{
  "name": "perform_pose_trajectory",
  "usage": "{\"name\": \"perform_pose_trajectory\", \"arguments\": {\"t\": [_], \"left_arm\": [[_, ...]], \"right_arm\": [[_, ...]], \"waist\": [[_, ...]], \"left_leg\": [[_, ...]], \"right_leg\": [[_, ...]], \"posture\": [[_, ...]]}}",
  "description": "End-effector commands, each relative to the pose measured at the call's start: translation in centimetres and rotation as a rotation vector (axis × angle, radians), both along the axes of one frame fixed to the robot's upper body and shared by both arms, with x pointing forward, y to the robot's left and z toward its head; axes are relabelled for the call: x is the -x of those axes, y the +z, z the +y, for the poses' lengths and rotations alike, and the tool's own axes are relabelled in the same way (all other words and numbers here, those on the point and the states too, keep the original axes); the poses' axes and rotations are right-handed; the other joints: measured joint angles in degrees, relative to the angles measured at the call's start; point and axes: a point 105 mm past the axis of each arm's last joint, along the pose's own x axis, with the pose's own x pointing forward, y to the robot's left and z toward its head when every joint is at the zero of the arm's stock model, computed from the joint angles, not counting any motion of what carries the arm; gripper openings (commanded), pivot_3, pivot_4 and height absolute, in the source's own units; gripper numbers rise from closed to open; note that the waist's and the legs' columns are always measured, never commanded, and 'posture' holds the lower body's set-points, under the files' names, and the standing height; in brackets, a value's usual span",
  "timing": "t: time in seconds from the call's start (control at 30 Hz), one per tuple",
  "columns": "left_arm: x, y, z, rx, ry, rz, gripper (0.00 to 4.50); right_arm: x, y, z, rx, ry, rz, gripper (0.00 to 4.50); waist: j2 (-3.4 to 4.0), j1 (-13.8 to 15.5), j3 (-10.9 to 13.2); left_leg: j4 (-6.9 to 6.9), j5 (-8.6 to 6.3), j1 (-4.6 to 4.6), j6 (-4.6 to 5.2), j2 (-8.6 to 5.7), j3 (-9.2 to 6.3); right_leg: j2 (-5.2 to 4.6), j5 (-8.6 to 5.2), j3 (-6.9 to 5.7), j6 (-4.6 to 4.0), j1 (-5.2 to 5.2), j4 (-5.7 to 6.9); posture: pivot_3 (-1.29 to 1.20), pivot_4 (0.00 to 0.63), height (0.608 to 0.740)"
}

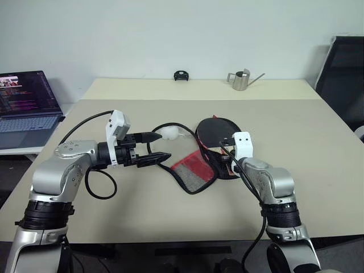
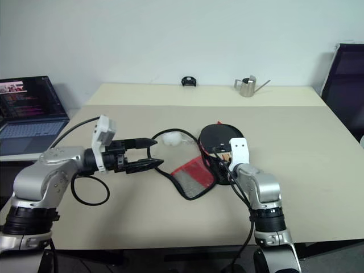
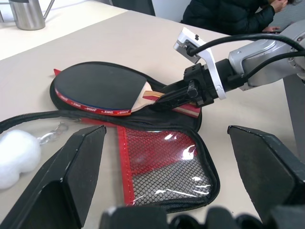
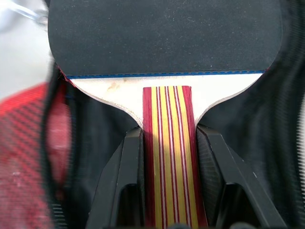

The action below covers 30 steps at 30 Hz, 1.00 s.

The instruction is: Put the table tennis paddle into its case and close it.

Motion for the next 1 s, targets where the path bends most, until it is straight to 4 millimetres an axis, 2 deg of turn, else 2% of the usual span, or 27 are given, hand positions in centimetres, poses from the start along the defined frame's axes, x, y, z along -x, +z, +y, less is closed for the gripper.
{"name": "perform_pose_trajectory", "arguments": {"t": [0.03,0.43,0.77,1.0], "left_arm": [[0.5,1.0,-0.5,0.003,-0.021,-0.055,4.49],[0.5,1.0,-0.6,0.006,-0.018,-0.055,4.49],[0.5,1.0,-0.4,0.005,-0.008,-0.055,4.49],[-0.1,0.9,0.7,0.006,0.075,-0.069,4.49]], "right_arm": [[-0.3,1.1,-0.1,0.006,0.005,-0.067,1.11],[-0.5,0.2,-0.4,0.012,-0.034,-0.035,1.11],[-0.5,0.8,-0.4,0.031,-0.044,-0.068,4.46],[2.3,3.7,1.7,-0.091,0.114,-0.148,4.46]], "waist": [[0.00,-0.1,0.0],[-0.01,-0.1,0.0],[-0.03,-0.2,0.0],[-0.03,-0.1,0.0]], "left_leg": [[0.00,0.00,0.00,0.00,0.00,0.00],[0.00,0.00,0.01,0.00,0.00,0.00],[0.00,-0.01,0.05,0.01,0.00,-0.01],[-0.01,-0.07,0.00,0.11,0.00,-0.02]], "right_leg": [[0.00,0.00,0.00,0.00,0.00,0.00],[0.00,0.00,0.01,0.00,0.01,0.01],[0.00,0.00,0.00,0.00,0.04,0.02],[0.00,0.00,0.00,0.00,0.00,0.00]], "posture": [[0.00,0.150,0.740],[0.00,0.150,0.740],[0.00,0.150,0.740],[0.00,0.150,0.740]]}}
